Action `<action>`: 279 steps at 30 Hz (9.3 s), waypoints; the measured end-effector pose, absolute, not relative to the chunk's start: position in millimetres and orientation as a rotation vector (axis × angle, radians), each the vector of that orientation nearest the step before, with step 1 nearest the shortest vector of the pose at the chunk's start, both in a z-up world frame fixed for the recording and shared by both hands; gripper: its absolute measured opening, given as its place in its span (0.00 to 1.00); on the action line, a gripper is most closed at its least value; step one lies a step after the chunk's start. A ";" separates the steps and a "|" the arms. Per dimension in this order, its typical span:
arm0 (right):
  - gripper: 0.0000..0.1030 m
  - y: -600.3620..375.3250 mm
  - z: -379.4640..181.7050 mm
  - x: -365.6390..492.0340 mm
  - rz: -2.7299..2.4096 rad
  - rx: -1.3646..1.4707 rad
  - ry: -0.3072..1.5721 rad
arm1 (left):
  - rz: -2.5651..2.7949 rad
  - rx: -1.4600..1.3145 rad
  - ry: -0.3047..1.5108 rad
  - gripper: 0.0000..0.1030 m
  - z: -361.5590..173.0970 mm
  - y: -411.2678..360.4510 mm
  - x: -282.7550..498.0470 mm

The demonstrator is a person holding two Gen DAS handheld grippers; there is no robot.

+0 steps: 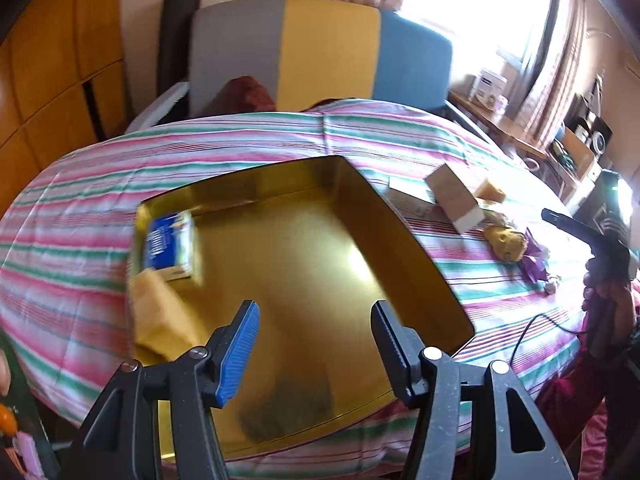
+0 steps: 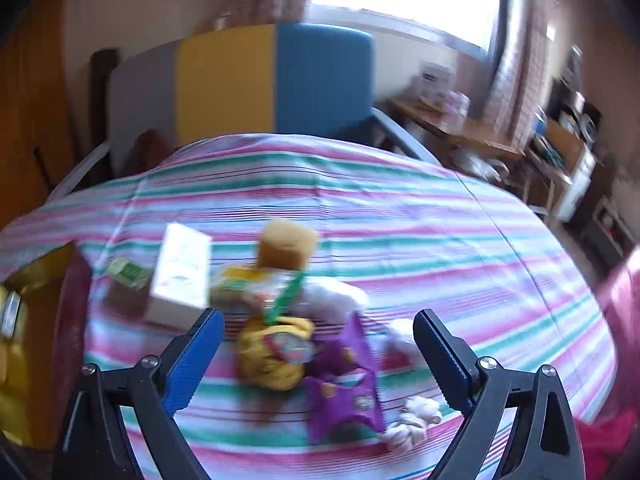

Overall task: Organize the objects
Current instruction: 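Reach the left gripper to the green essential-oil box and grasp it, then place the green box in the tray with the left gripper while the right grasps the white box, then lower the white medicine box into the gold tray and open the right gripper, then move both tools back toward the remaining items on the table, then grasp the yellow sock with the left gripper and lift it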

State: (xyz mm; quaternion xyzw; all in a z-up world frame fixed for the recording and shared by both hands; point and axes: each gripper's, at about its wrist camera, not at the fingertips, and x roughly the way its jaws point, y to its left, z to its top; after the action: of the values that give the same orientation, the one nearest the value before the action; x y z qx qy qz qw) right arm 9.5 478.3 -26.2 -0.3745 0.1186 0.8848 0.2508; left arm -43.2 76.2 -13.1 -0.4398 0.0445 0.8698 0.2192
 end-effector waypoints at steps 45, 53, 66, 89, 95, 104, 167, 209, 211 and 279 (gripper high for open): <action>0.97 506.8 -45.1 10.6 2.454 -1.125 0.717 | 2.103 -1.465 0.540 0.70 -93.2 328.6 -199.5; 0.97 498.1 -46.6 6.6 2.474 -1.159 0.641 | 2.161 -1.239 0.466 0.70 -43.8 293.3 -151.0; 0.84 443.9 -44.0 -23.9 2.596 -1.284 0.401 | 2.278 -1.130 0.224 0.70 4.0 148.8 -87.4; 0.50 380.8 -86.8 -144.9 2.495 -1.568 0.101 | 2.432 -1.344 0.064 0.70 -37.3 -35.7 -39.2; 0.50 378.3 -80.6 -120.1 2.525 -1.533 0.092 | 2.405 -1.339 0.129 0.70 -47.1 -19.6 -40.9; 0.50 371.5 -83.5 -103.7 2.545 -1.507 0.090 | 2.382 -1.392 0.199 0.72 -69.1 -6.5 -44.8; 0.70 125.7 -63.2 -54.0 3.020 -1.752 0.205 | 2.704 -1.290 -0.175 0.74 -31.4 -84.2 -25.7; 0.88 486.4 -12.2 36.1 2.380 -0.852 0.296 | 2.449 -1.215 0.084 0.74 -6.5 69.0 -38.8; 0.88 510.4 -20.1 43.4 2.329 -0.863 0.452 | 2.413 -1.214 0.078 0.74 -6.5 80.3 -40.2; 0.88 540.2 -93.3 18.8 2.281 -1.232 0.981 | 1.835 -1.305 0.154 0.46 -88.3 327.6 -56.1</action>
State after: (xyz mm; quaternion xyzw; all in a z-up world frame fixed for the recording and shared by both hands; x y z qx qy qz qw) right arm 18.8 540.2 -93.3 -0.4371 0.3479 0.8088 0.1838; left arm -56.1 327.6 -88.3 -0.5226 0.0617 0.7347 0.4281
